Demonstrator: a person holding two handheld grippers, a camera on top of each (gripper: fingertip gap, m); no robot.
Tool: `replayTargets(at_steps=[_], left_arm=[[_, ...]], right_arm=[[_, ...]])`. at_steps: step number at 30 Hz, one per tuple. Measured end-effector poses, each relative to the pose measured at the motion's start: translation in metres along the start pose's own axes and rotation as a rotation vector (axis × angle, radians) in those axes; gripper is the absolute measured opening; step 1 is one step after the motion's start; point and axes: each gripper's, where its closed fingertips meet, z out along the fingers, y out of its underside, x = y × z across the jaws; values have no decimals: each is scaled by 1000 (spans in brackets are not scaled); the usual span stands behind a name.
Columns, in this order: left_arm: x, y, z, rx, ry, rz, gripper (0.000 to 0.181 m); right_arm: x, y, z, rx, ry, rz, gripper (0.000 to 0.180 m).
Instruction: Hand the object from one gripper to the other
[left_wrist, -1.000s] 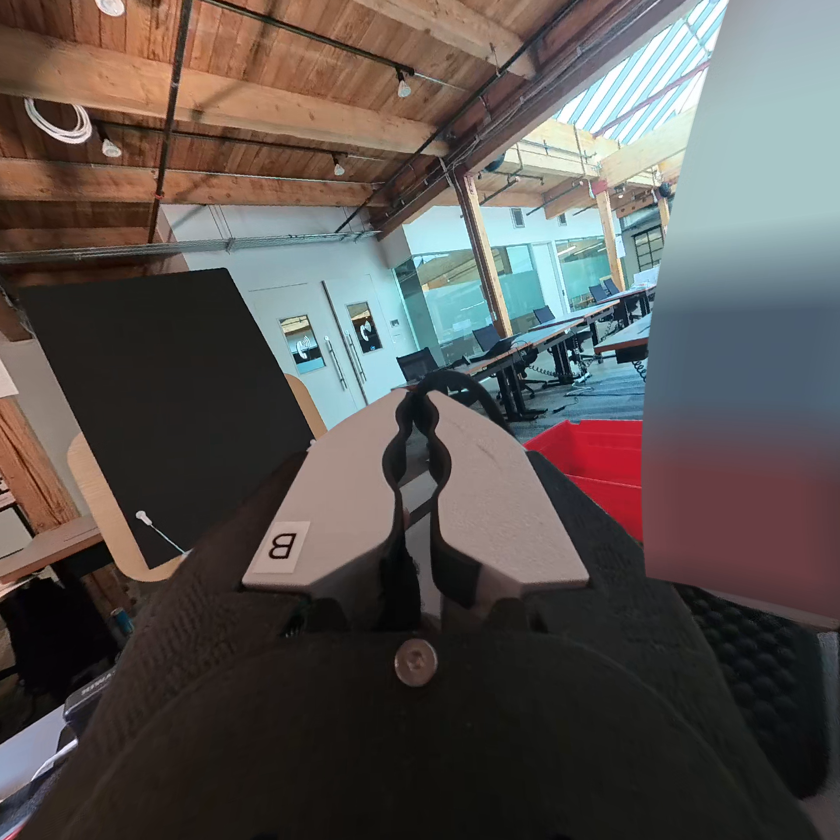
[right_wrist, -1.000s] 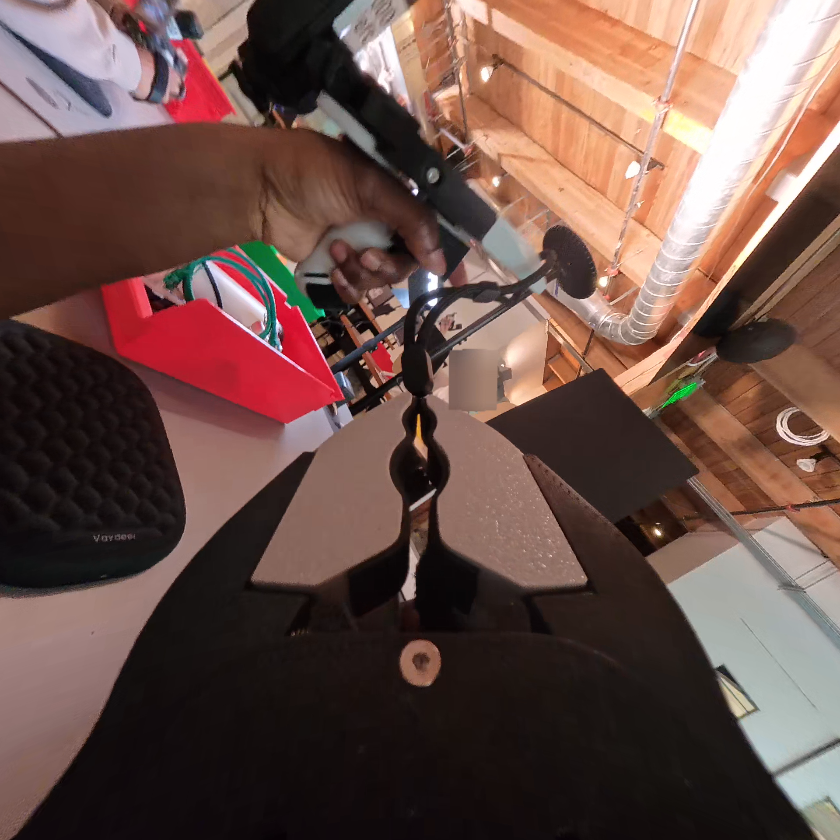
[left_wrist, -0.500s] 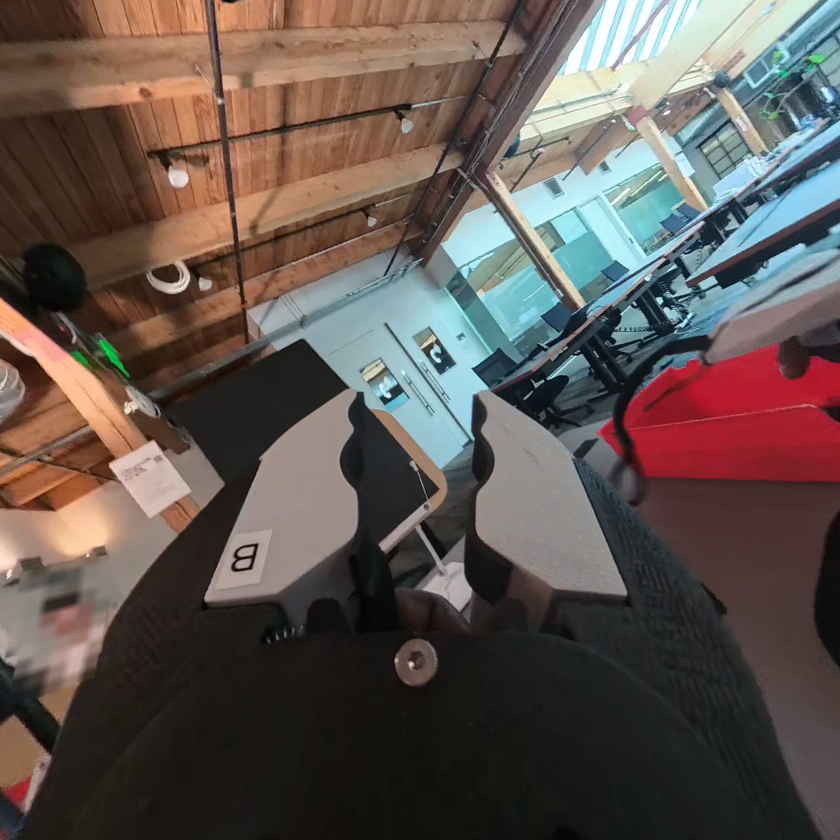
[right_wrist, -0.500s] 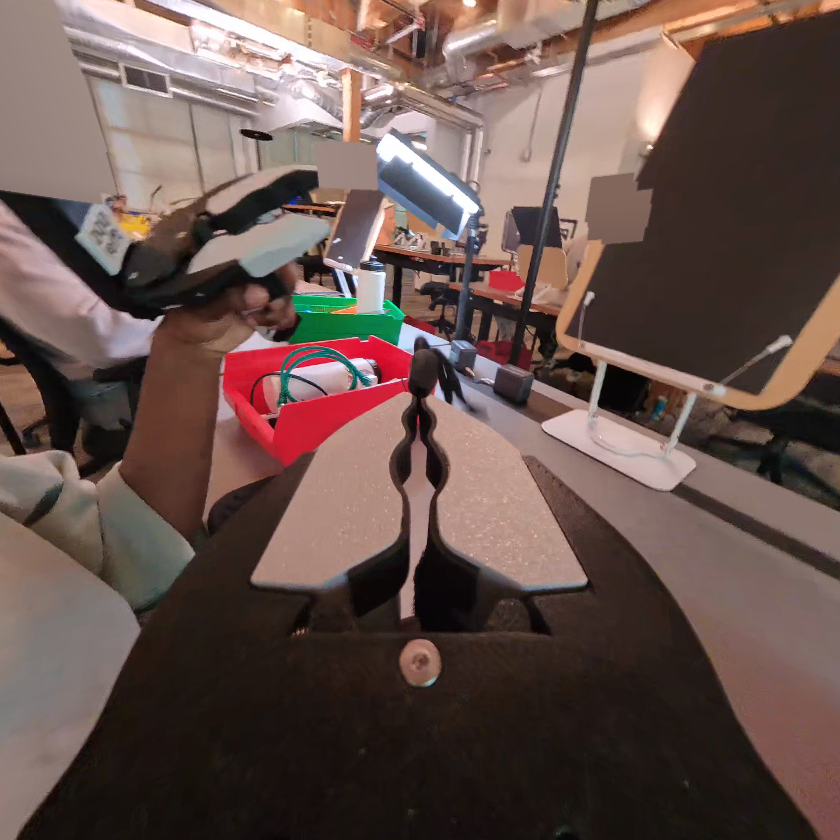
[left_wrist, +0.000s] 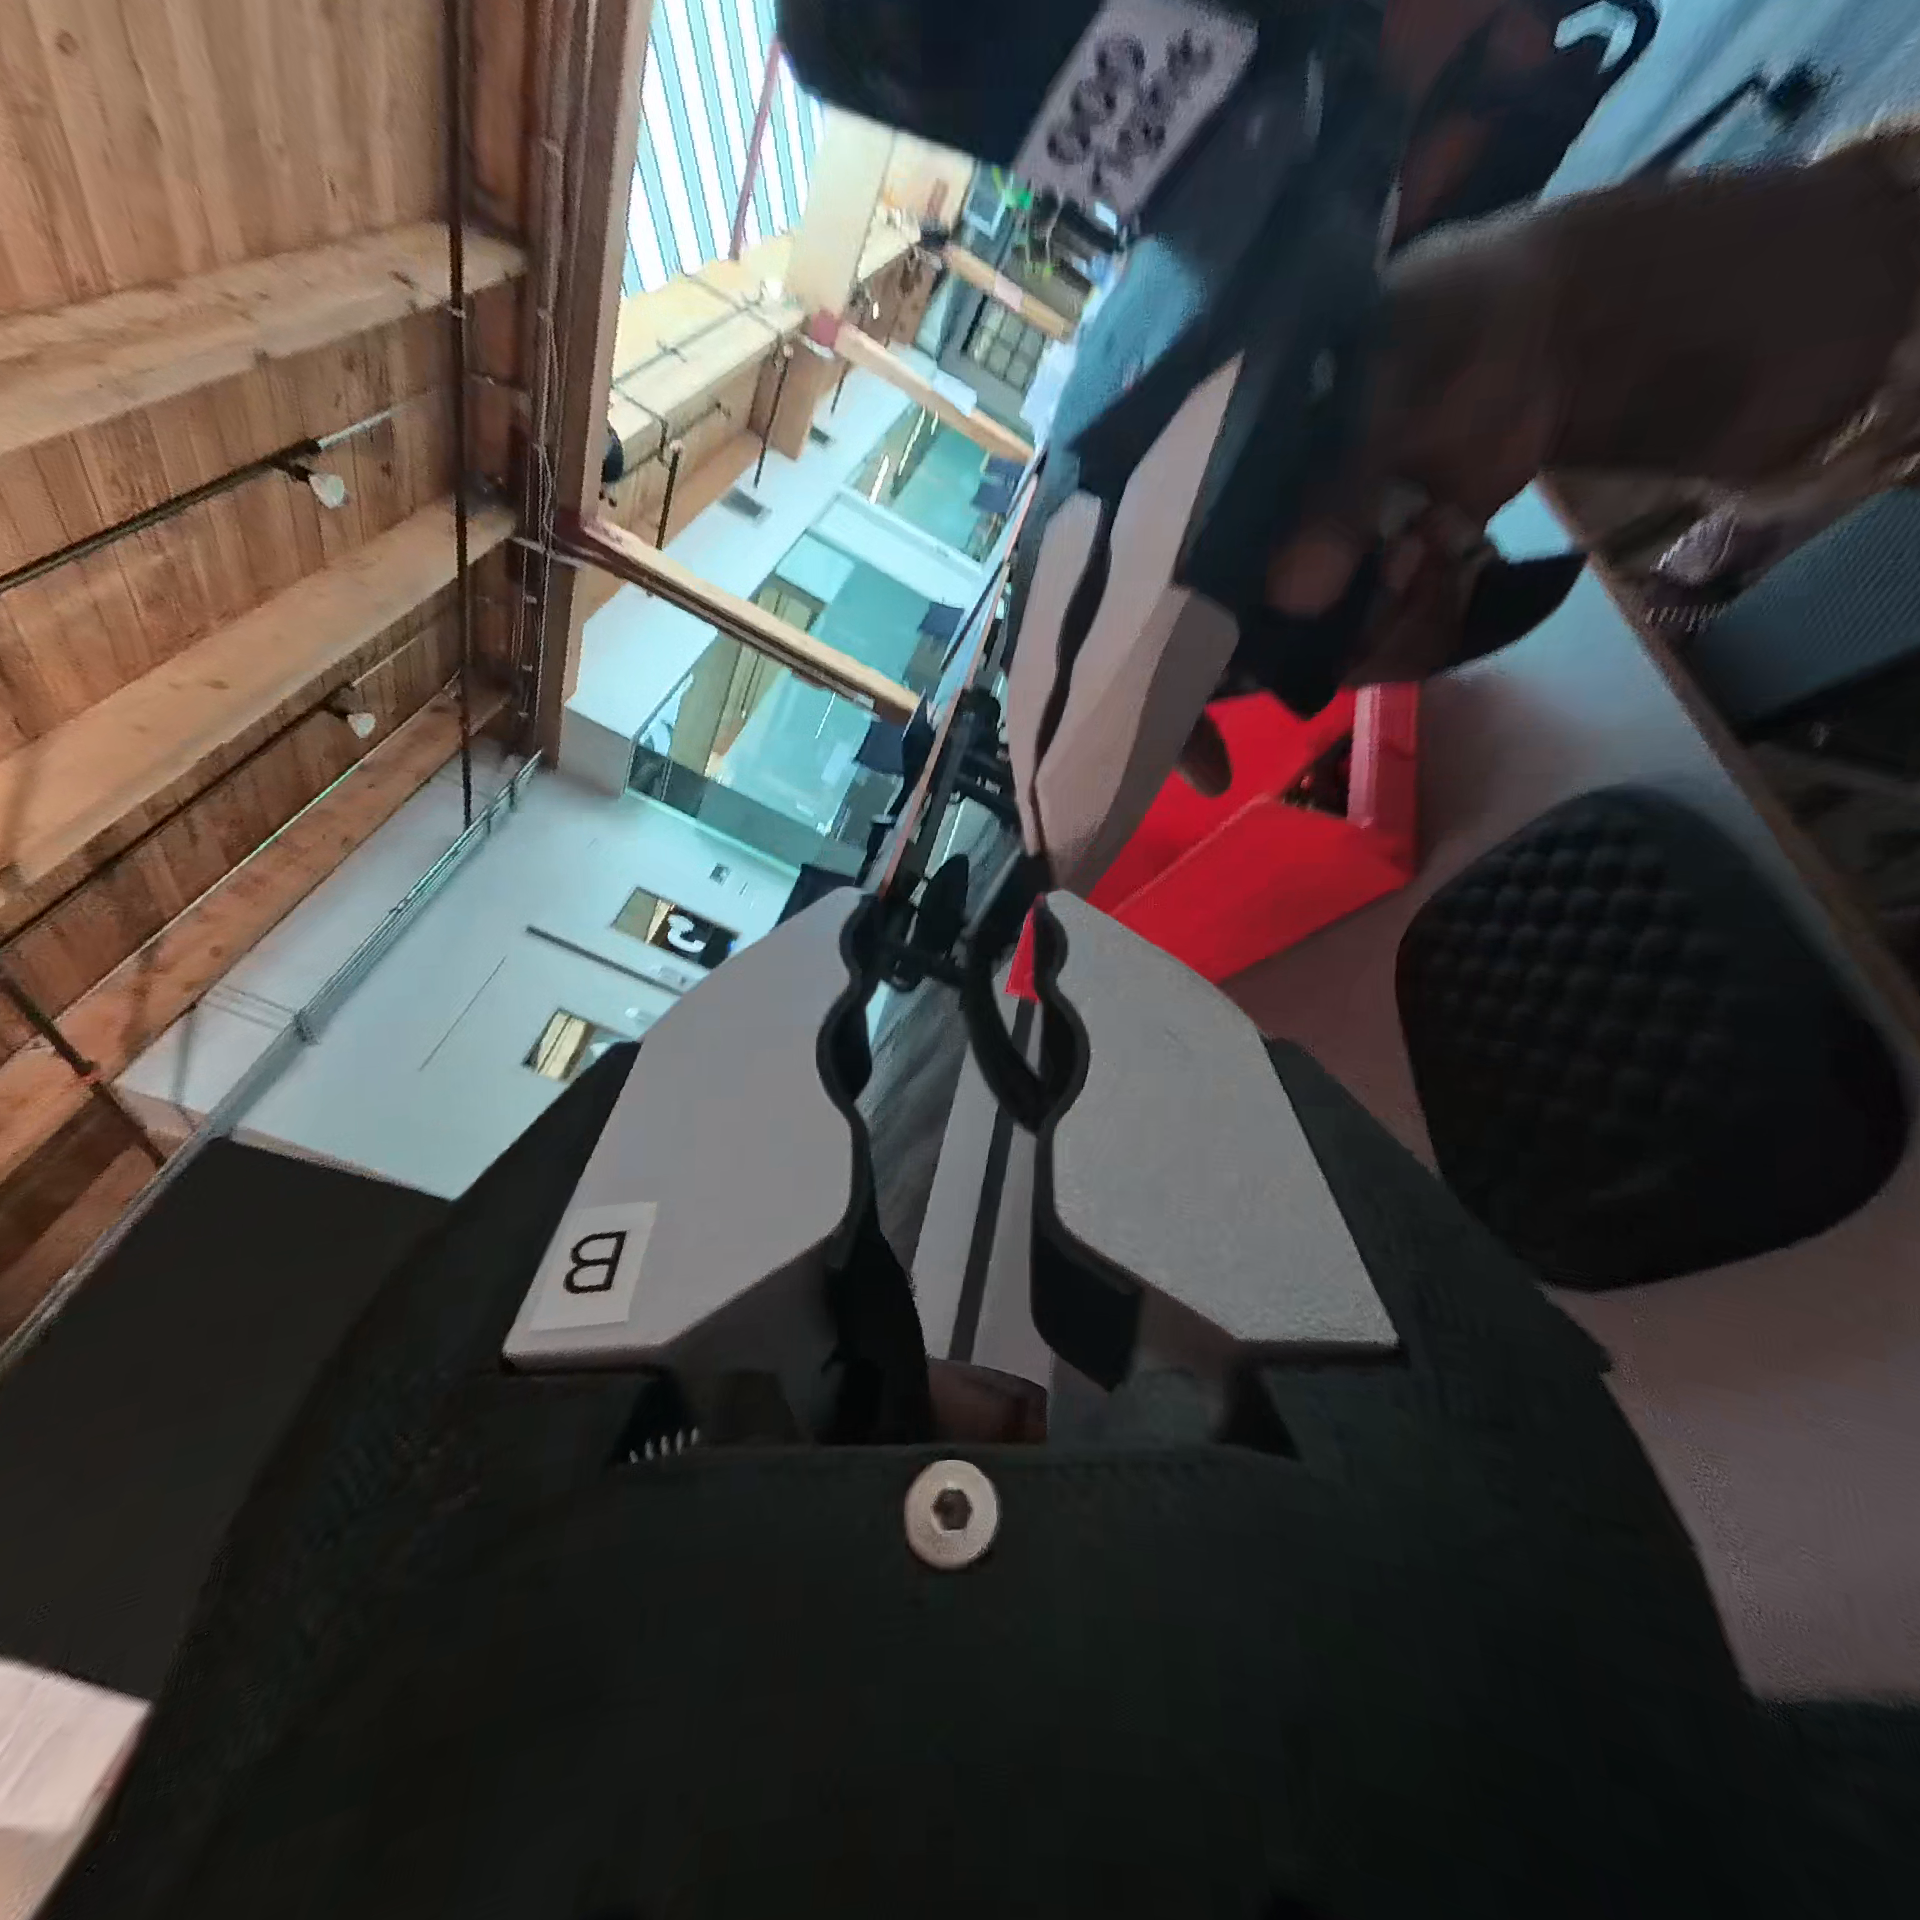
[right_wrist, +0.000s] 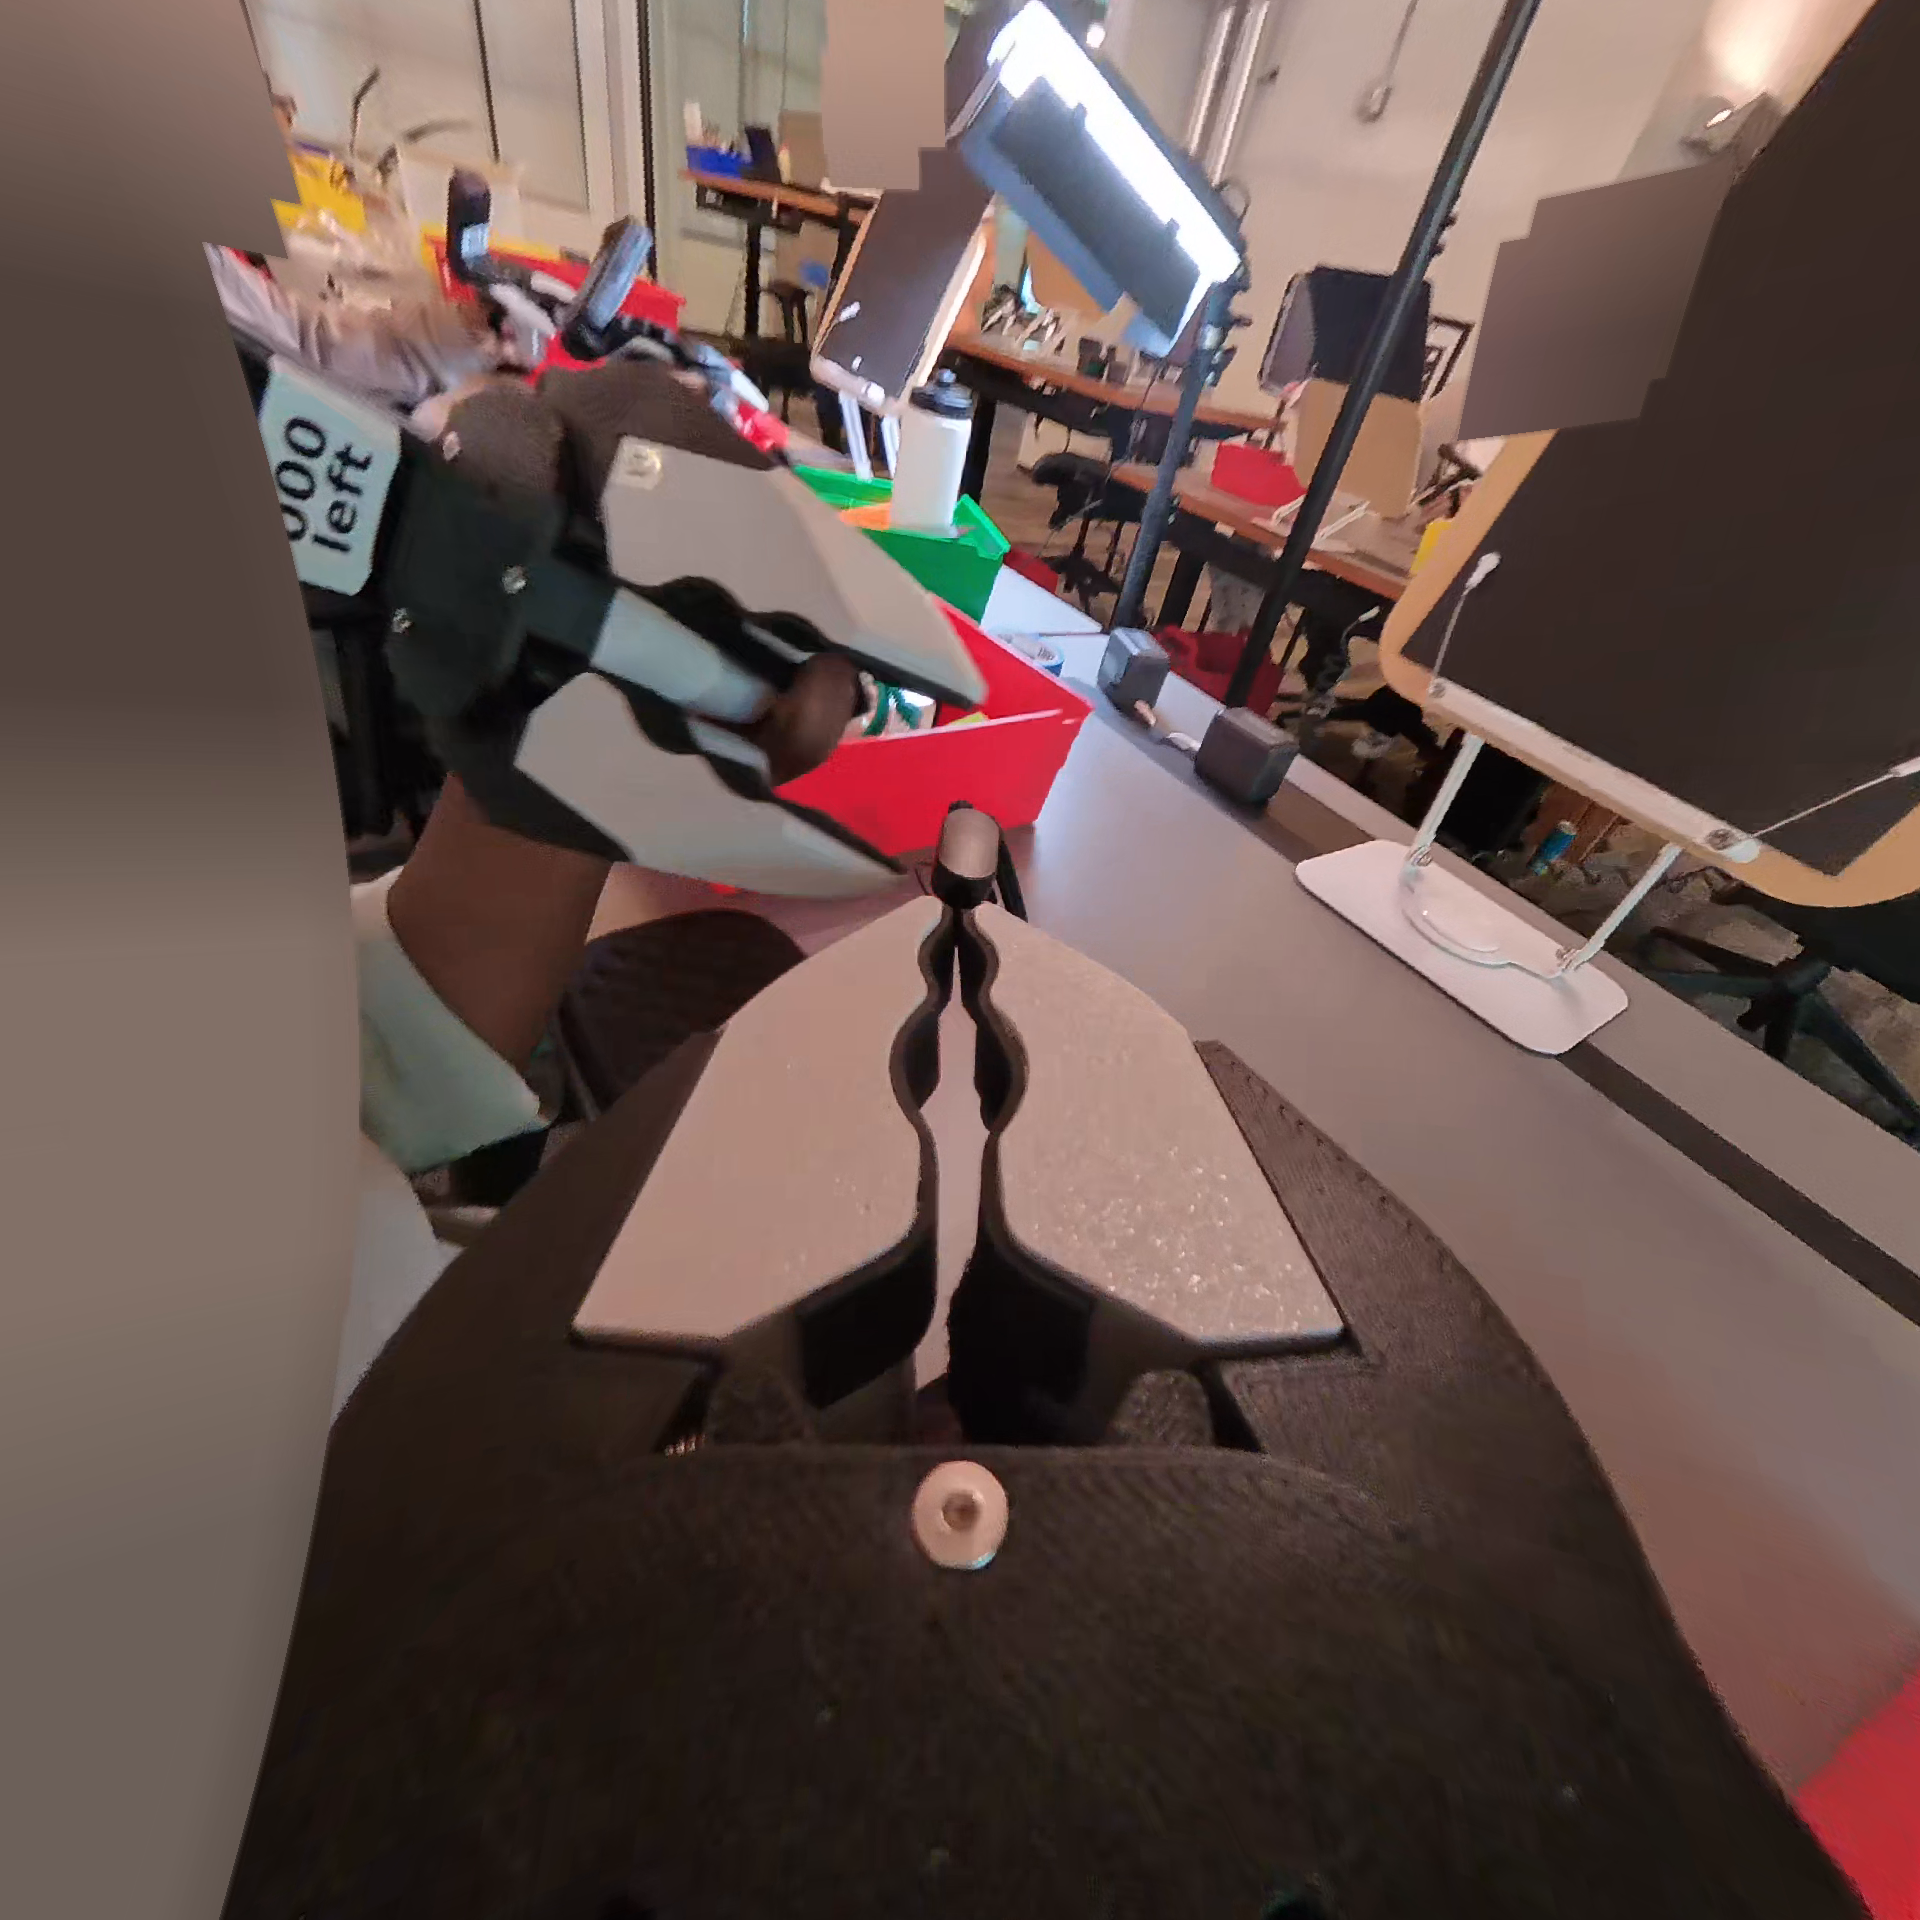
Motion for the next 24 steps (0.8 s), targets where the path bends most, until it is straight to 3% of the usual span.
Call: replayTargets(at_steps=[9, 11, 14, 16, 19, 22, 24], left_arm=[[16, 21, 6, -124, 82, 103, 9], [7, 18, 8, -103, 56, 5, 8], [-32, 15, 7, 0, -102, -240, 8], [-59, 16, 0, 103, -215, -444, 8], [-84, 13, -16, 257, -286, -674, 8], [-99, 4, -36, 376, -320, -794, 9], [-106, -6, -49, 435, -332, -838, 9]], right_arm=[[-10, 11, 7, -62, -43, 4, 0], [-7, 4, 4, -9, -28, -2, 2], [0, -12, -6, 112, 11, -32, 39], [7, -20, -11, 187, 67, -75, 46], [8, -6, -5, 116, 75, -133, 58], [2, 0, 7, 118, 39, -88, 69], [-3, -9, 13, 216, 38, -54, 64]])
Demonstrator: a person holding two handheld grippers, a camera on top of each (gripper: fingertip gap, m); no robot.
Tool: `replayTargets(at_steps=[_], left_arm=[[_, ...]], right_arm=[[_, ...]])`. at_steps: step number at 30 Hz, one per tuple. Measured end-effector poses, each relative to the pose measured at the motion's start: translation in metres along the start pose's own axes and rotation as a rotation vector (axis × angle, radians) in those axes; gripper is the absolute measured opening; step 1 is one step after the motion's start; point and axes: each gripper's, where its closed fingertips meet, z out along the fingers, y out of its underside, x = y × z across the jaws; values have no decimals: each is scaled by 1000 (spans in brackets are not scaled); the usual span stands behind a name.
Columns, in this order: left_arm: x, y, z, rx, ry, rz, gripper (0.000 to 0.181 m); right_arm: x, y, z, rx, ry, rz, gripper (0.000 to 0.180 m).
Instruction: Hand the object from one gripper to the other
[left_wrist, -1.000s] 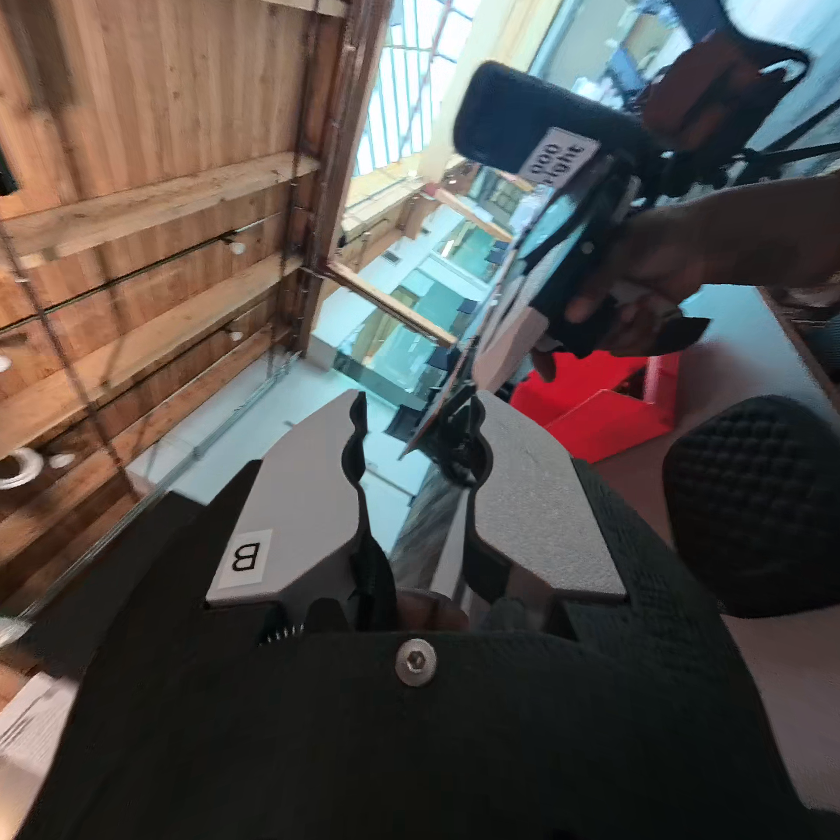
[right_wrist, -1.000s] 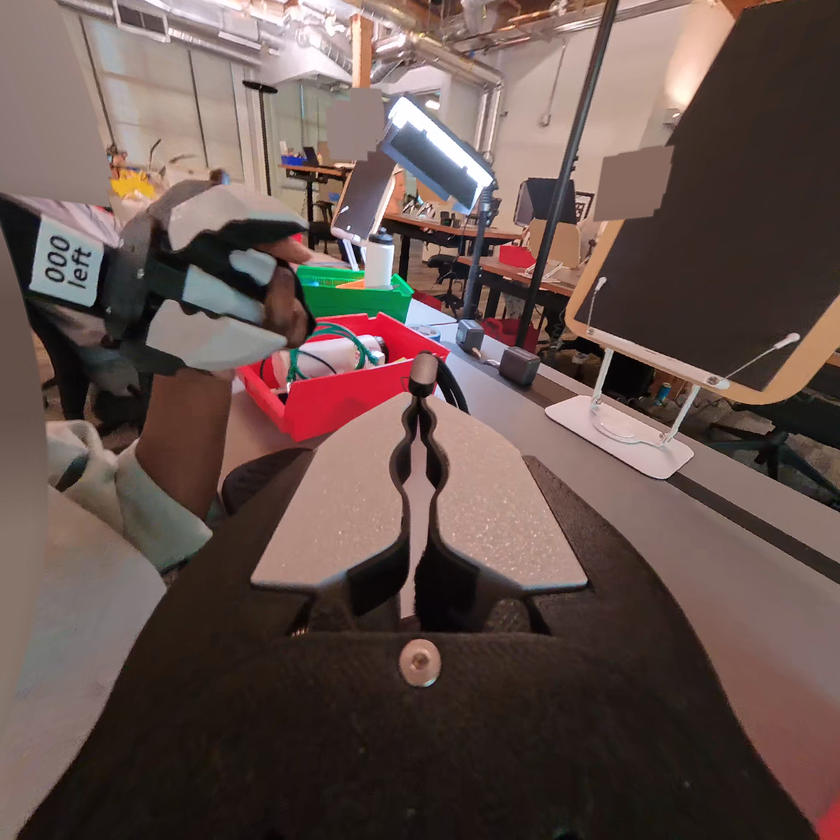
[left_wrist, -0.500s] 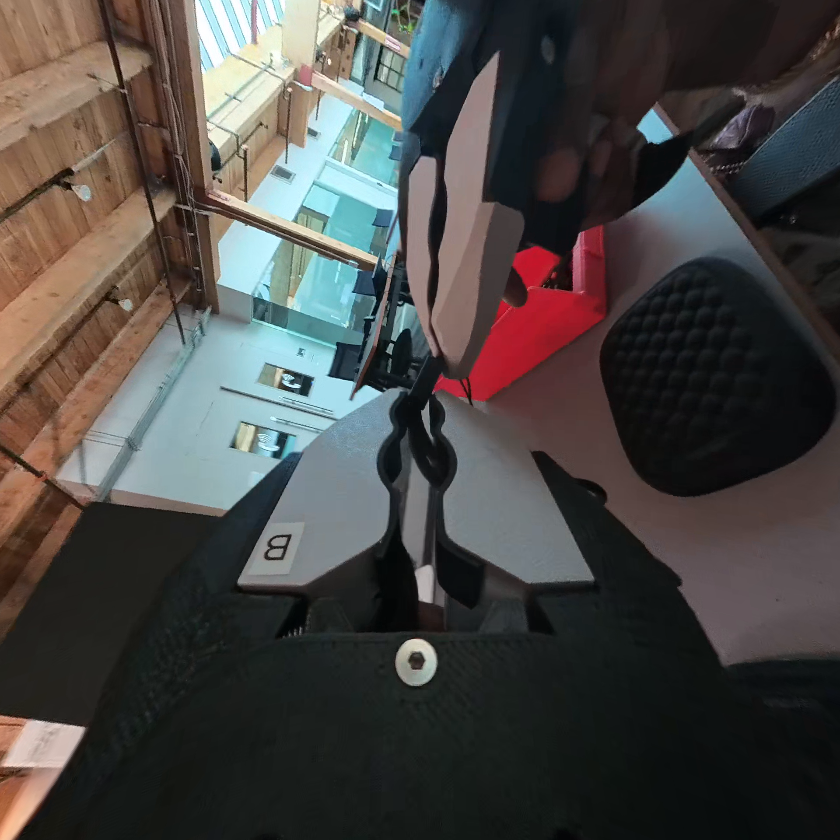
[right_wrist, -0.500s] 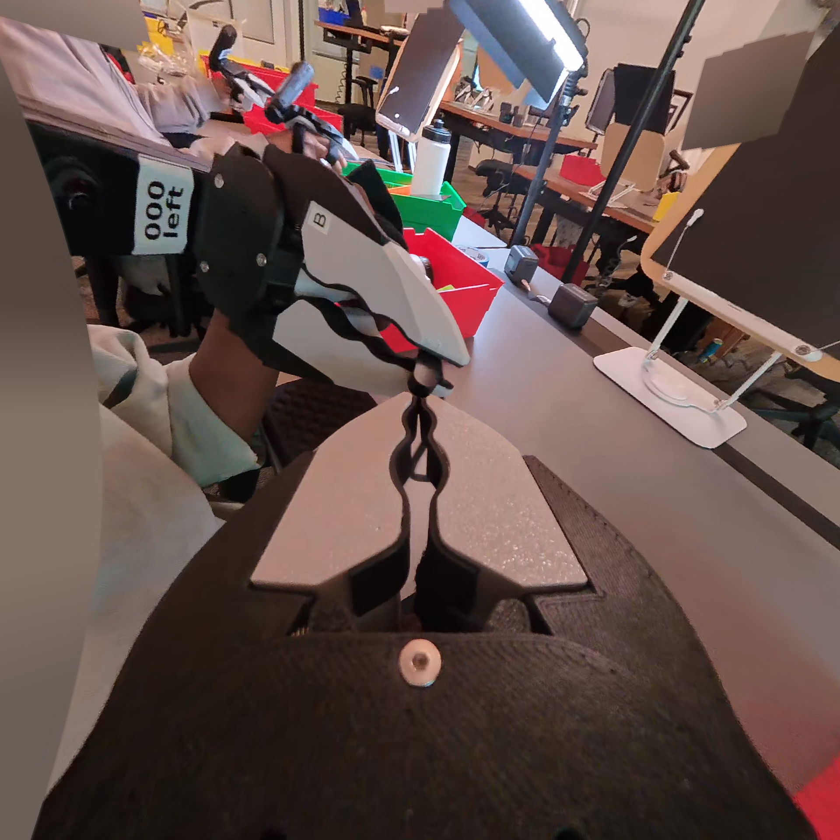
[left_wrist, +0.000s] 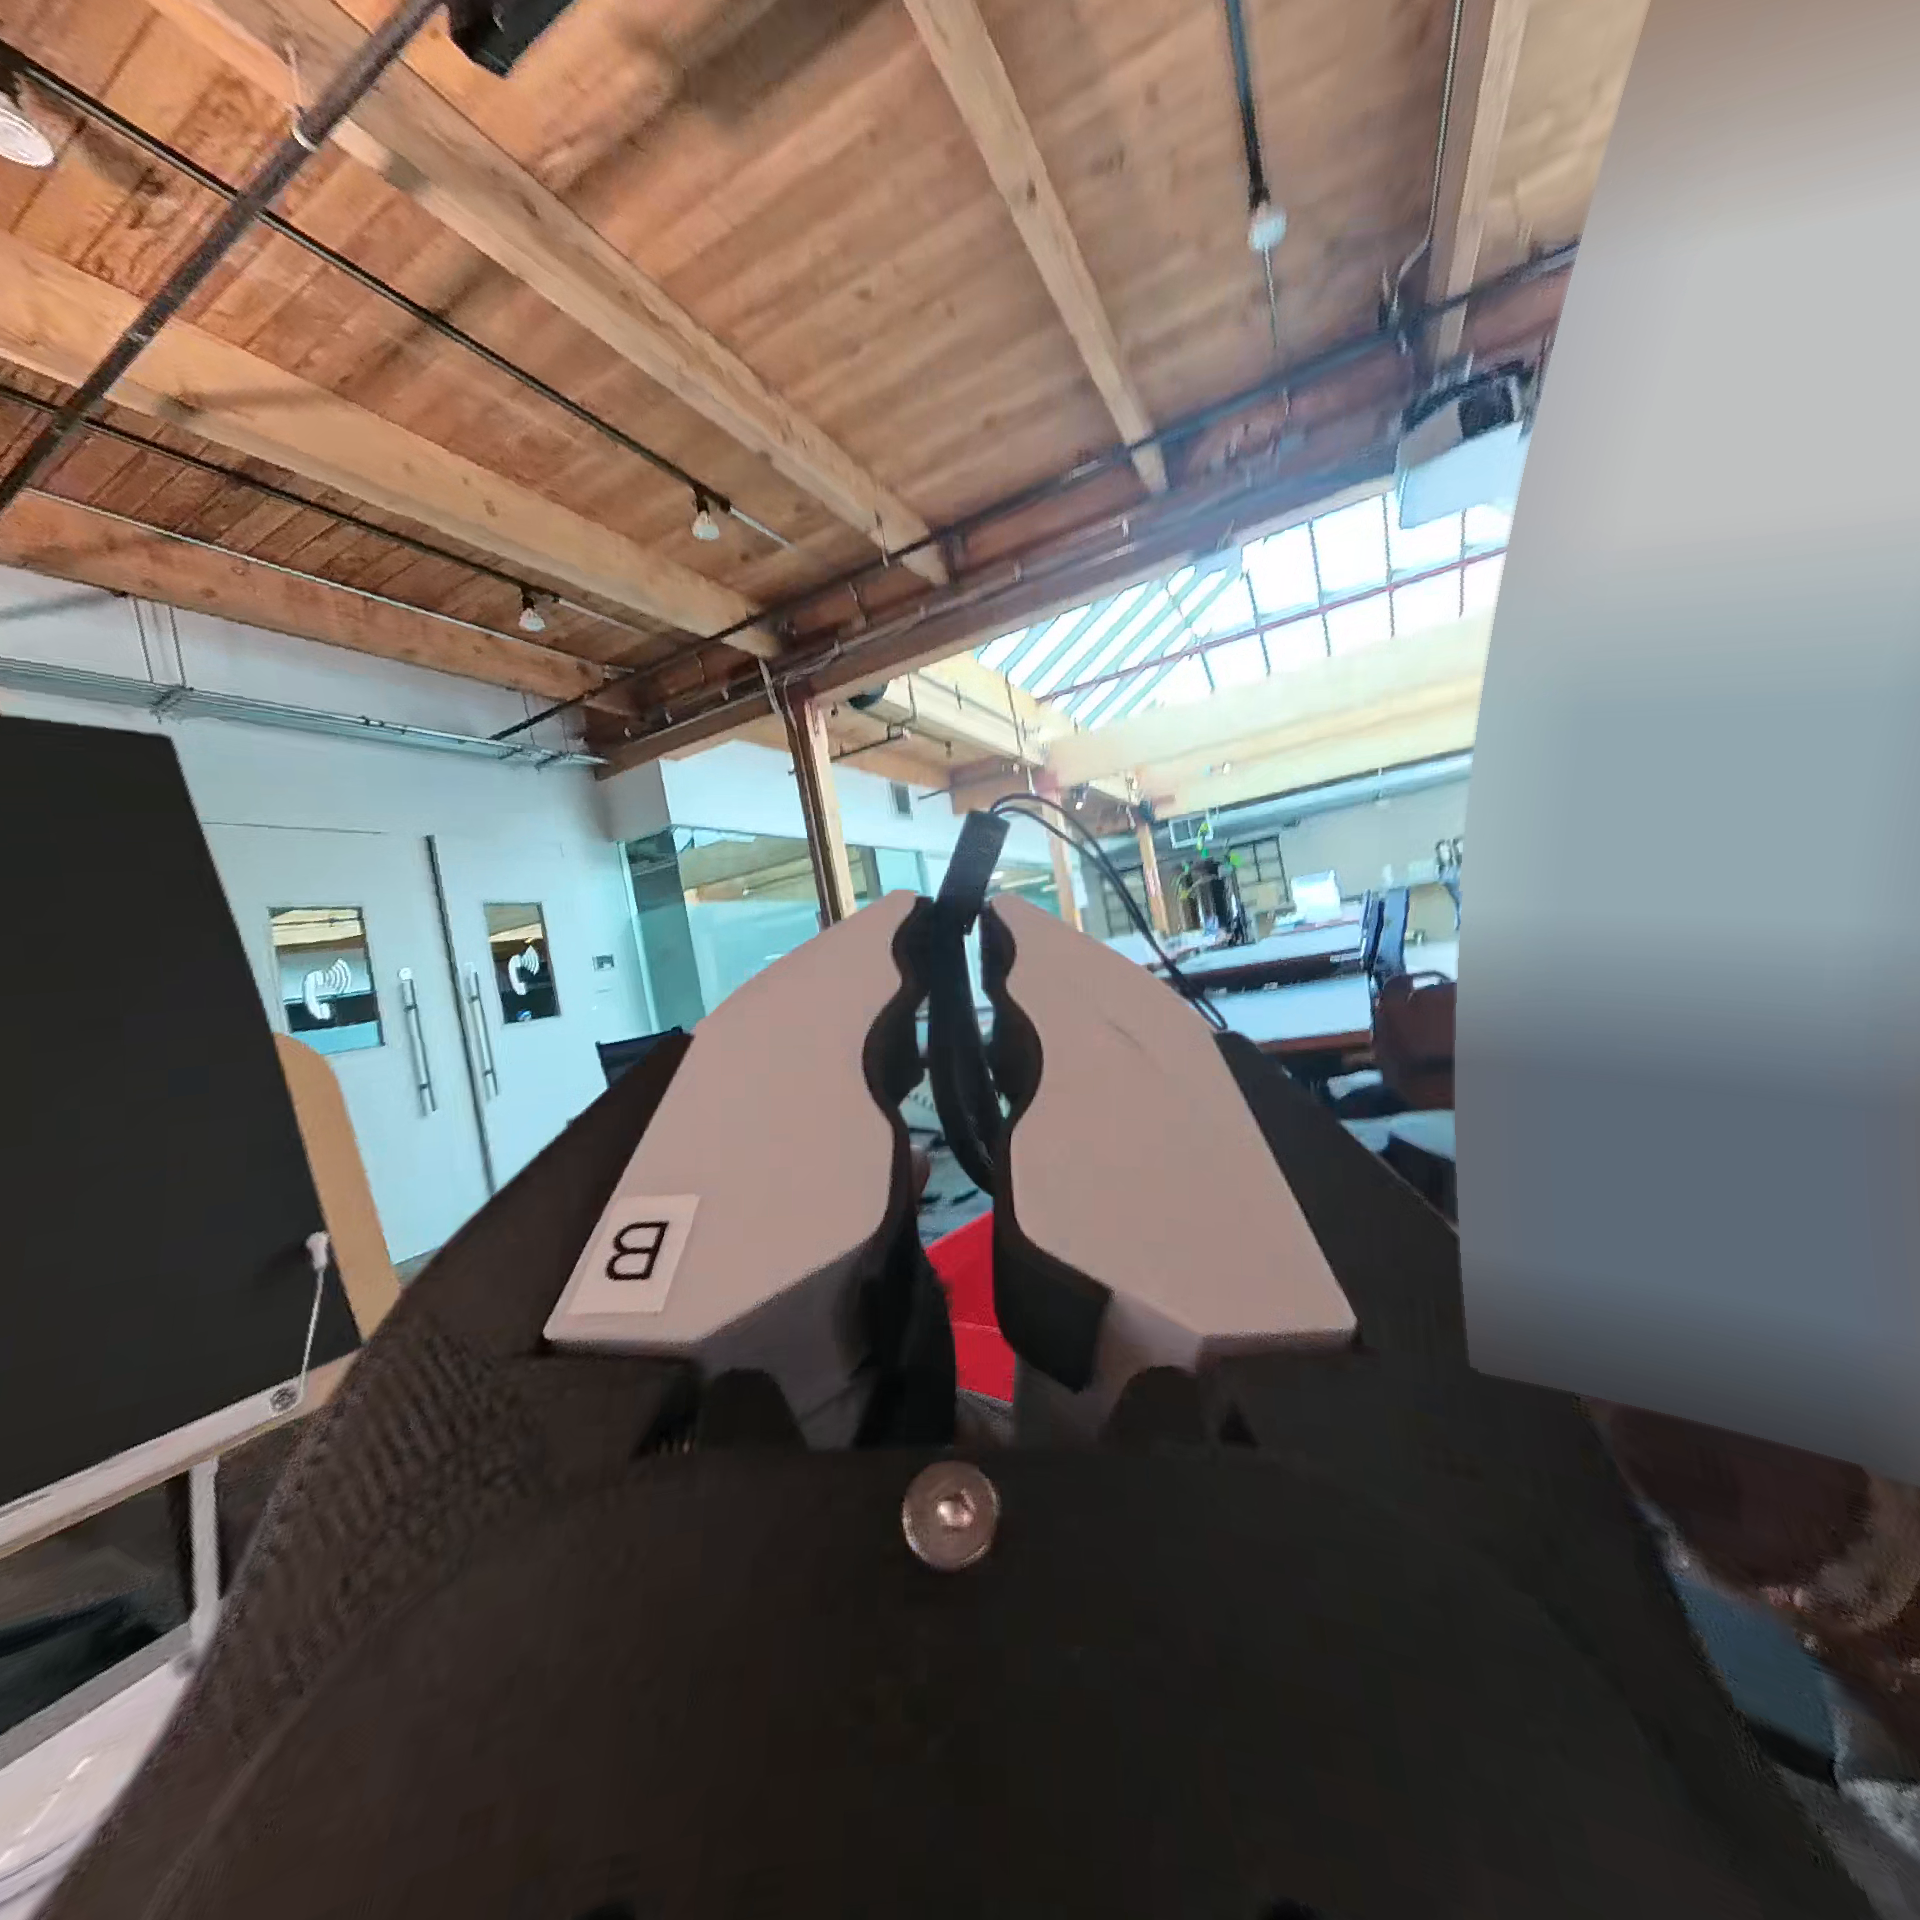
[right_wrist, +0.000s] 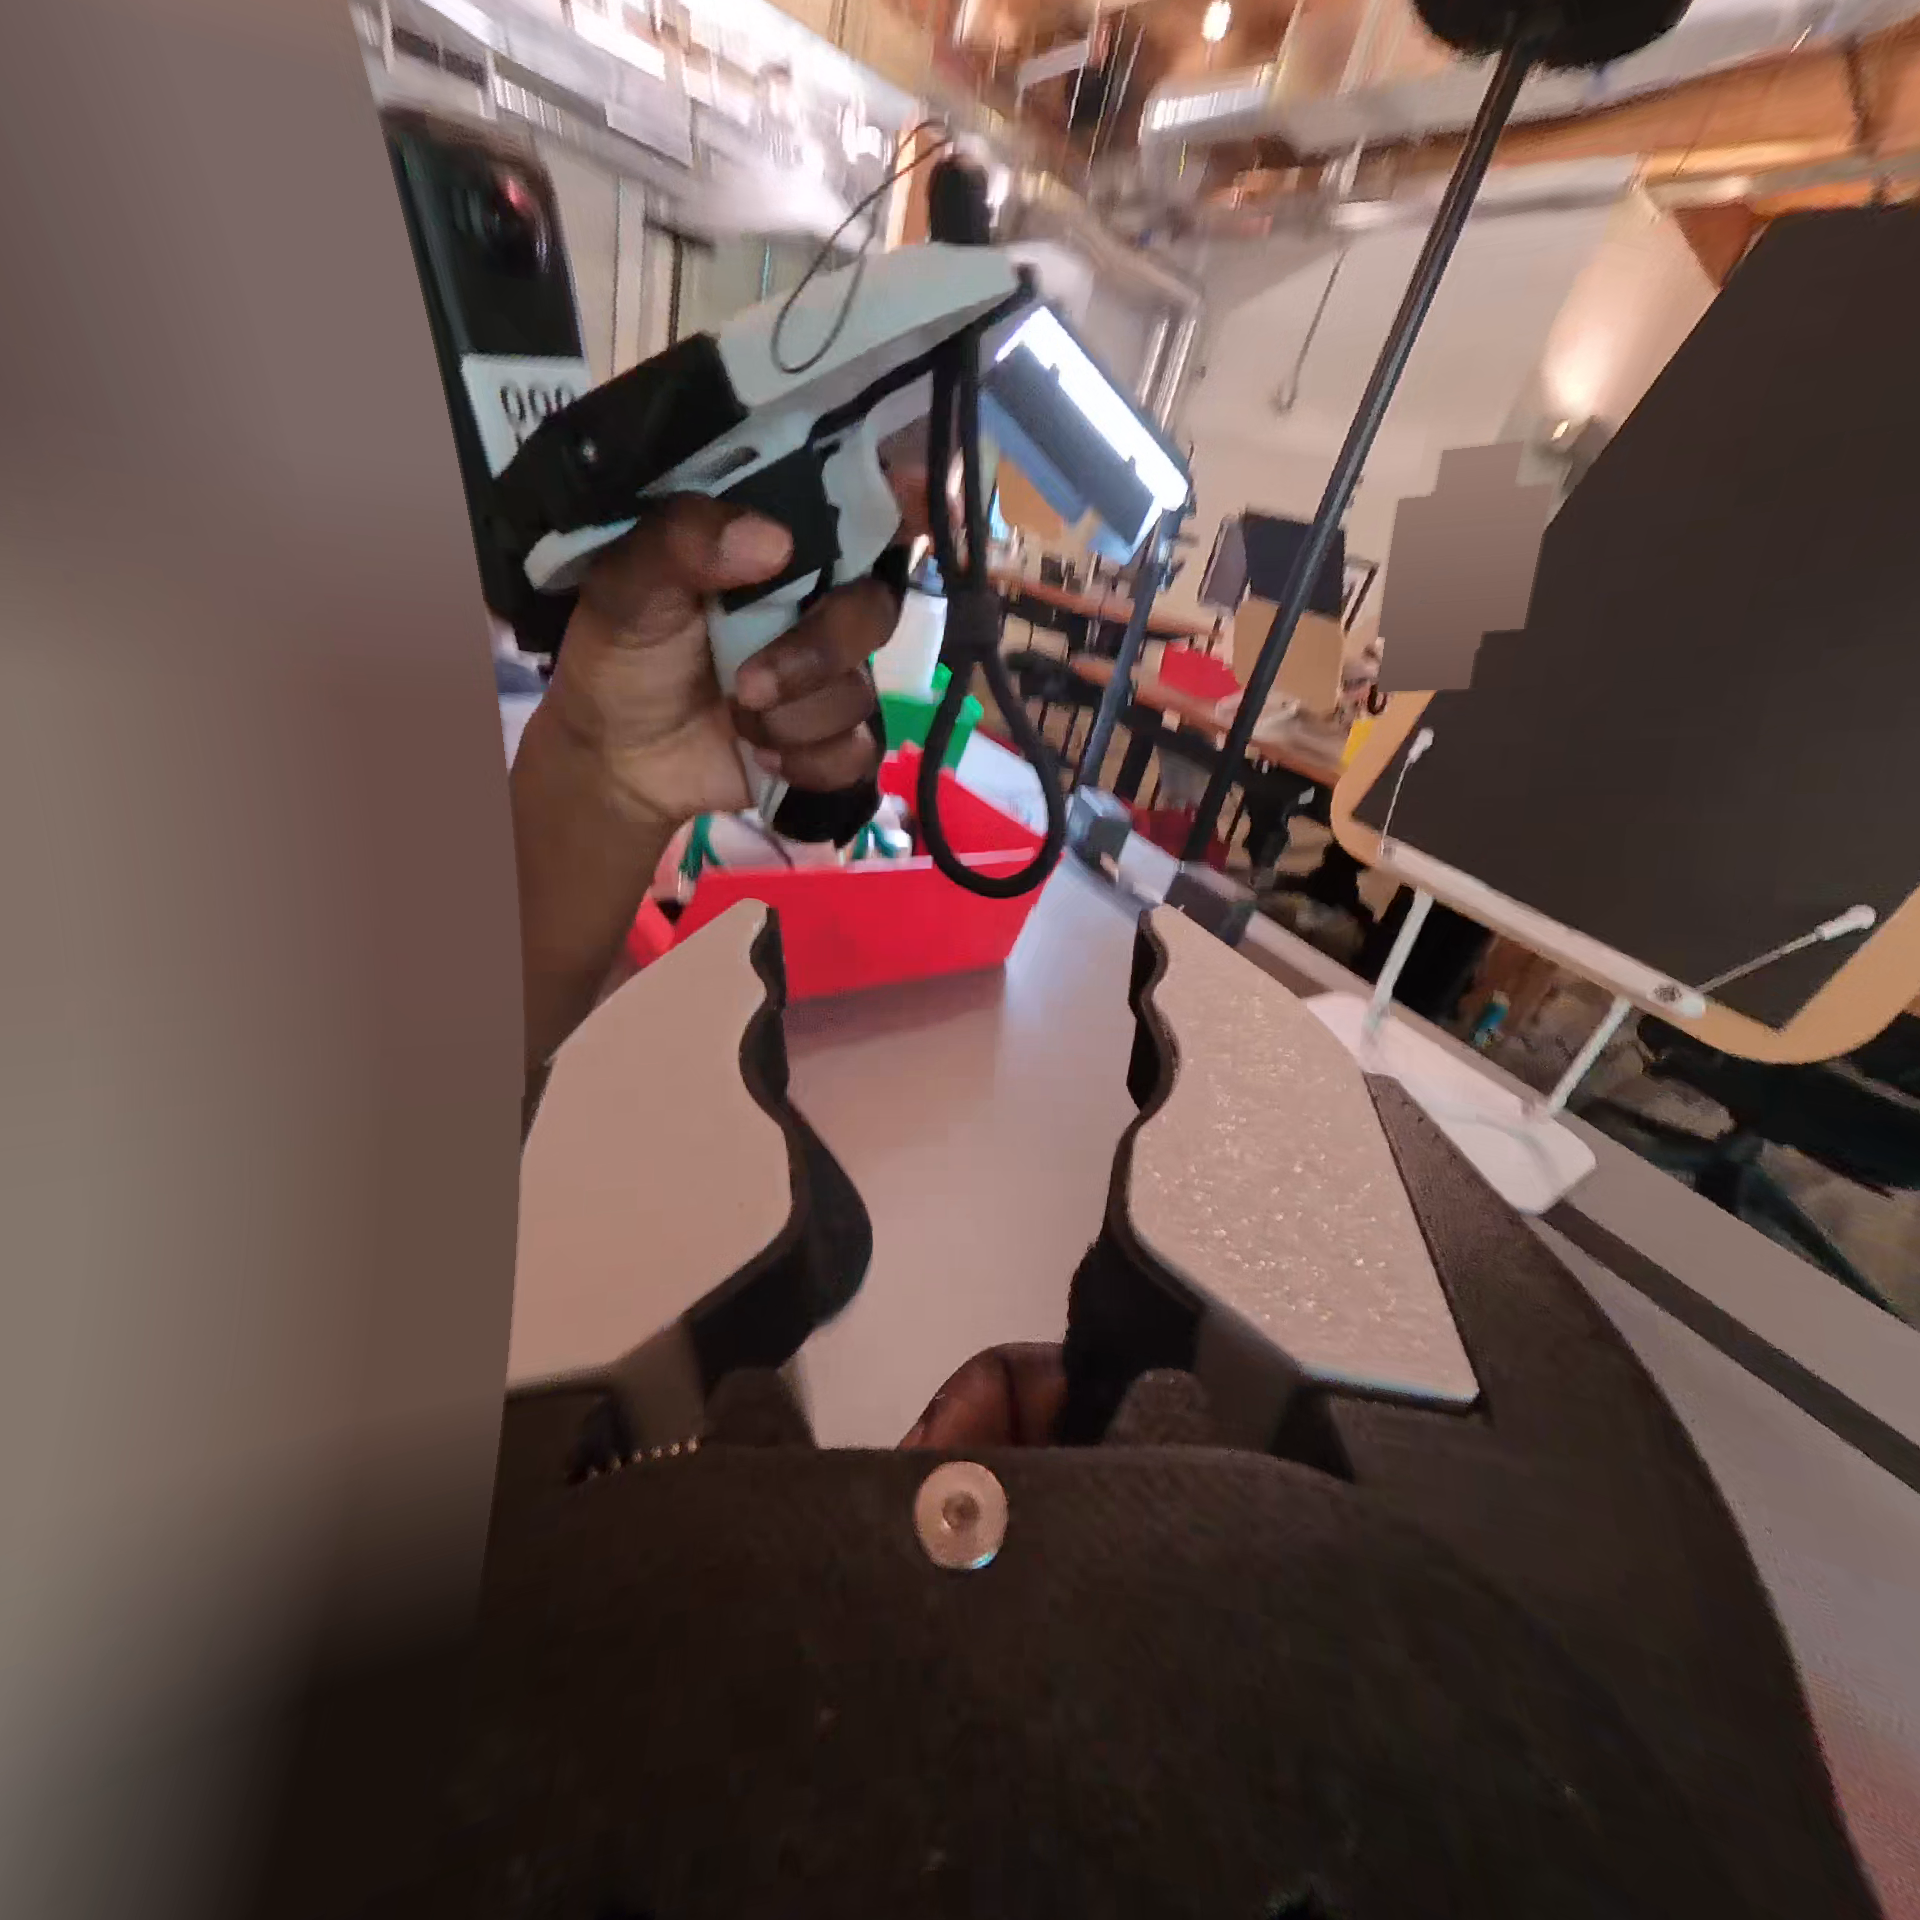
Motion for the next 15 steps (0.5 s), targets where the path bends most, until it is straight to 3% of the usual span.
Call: replayTargets(at_steps=[6, 12, 15], left_arm=[[6, -23, -10, 80, -20, -41, 9], [5, -11, -4, 48, 46, -315, 9], [13, -7, -1, 36, 128, -431, 9]], right_arm=[[-20, -23, 8, 186, 131, -271, 58], [-30, -35, 0, 273, 435, -933, 39], [-34, -28, 6, 223, 477, -1093, 28]])
